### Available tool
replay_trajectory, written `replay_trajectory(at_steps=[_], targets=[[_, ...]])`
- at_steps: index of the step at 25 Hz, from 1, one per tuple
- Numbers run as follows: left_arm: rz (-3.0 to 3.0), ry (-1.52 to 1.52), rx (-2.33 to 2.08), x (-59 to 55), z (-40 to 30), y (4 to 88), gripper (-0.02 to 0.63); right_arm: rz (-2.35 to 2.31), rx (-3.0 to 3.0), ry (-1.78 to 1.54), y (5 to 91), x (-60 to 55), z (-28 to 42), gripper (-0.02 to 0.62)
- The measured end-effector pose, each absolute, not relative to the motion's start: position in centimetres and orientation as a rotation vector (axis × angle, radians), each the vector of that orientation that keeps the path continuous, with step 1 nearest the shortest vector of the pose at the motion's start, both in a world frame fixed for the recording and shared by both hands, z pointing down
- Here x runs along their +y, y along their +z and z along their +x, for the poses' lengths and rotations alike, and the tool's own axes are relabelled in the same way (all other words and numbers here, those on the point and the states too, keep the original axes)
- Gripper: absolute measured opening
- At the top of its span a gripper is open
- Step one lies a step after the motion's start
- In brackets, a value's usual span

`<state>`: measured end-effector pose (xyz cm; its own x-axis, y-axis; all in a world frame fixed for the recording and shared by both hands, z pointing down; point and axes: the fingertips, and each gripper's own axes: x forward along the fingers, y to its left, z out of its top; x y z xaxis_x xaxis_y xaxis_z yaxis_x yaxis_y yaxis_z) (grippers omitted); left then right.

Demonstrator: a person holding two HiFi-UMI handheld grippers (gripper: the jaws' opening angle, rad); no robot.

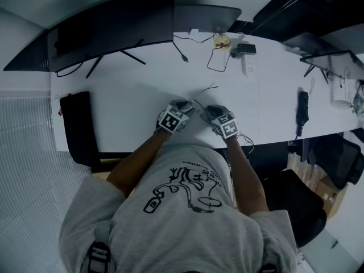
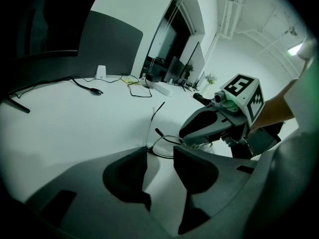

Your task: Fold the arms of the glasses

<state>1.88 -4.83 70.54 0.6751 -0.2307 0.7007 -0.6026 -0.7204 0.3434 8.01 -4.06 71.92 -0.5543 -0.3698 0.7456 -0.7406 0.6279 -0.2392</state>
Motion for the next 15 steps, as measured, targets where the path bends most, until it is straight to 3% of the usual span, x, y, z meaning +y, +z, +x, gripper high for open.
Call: replay_trajectory(at_steps=[15], targets=[[2.322,0.865,-0.640,-4.76,1.97,70.53,0.187,0.831,-2.192,0.743,72.13,-3.45,7.29,0.055]])
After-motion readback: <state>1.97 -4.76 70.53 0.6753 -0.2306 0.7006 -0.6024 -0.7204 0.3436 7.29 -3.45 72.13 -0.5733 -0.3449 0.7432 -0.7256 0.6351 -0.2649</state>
